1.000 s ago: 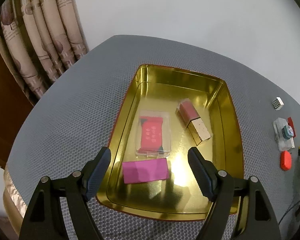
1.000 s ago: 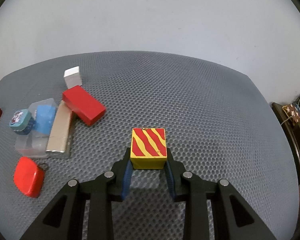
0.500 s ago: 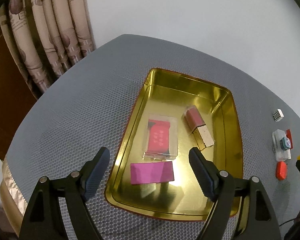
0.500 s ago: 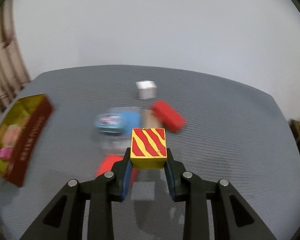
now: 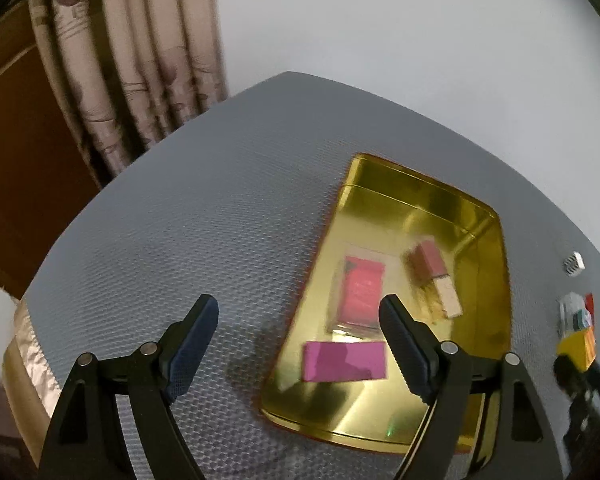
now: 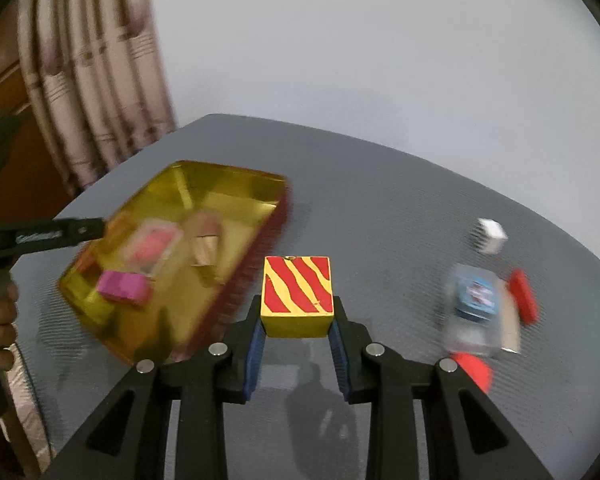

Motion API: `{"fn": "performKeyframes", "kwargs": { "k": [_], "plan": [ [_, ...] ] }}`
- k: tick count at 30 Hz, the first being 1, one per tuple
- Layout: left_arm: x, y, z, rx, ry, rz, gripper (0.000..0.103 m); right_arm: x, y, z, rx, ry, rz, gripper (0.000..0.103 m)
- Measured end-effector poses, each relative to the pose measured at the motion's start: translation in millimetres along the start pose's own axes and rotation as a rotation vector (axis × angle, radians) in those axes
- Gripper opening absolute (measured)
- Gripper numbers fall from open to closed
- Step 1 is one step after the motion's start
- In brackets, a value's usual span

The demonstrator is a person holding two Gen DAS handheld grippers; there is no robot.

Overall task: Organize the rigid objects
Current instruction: 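Carry the striped cube into the tin and open the right tool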

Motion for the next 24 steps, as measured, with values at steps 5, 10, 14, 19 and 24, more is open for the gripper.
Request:
{"fn": "performKeyframes", "kwargs": {
  "k": [5, 10, 14, 19, 24],
  "plan": [
    [-5.4, 17.8, 3.1, -0.031, 0.003, -0.067, 0.080, -12.6, 40.8, 11.2, -0.065, 0.015, -0.041, 0.030],
    [-6.1, 30.1, 8.1, -0.041, 0.029, -0.123, 0.080, -18.6, 69.8, 22.7, -0.105, 0.050, -0.086, 0.030],
    [-5.6, 31.3, 7.8, -0.046, 0.028, -0.132, 0.080, -21.3, 82.6, 42.0, -0.109, 0.105, -0.096, 0.030],
    [-5.1, 31.2, 8.2, -0.050, 0.036, -0.138, 0.080, -18.5, 89.1, 59.2, -0.106, 0.158, -0.106, 0.030],
    [-4.6, 34.0, 7.0, -0.046, 0.033, -0.147, 0.080, -16.0, 93.6, 71.2, -0.101, 0.183, -0.115, 0.030]
  ]
}}
Point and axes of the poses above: each gripper's, at about its wrist camera, not at the fingertips, and z roughly the way its jaws point, y to its left, x to its underside, the point moved 2 cm from there along z, roughly the way its jaws point
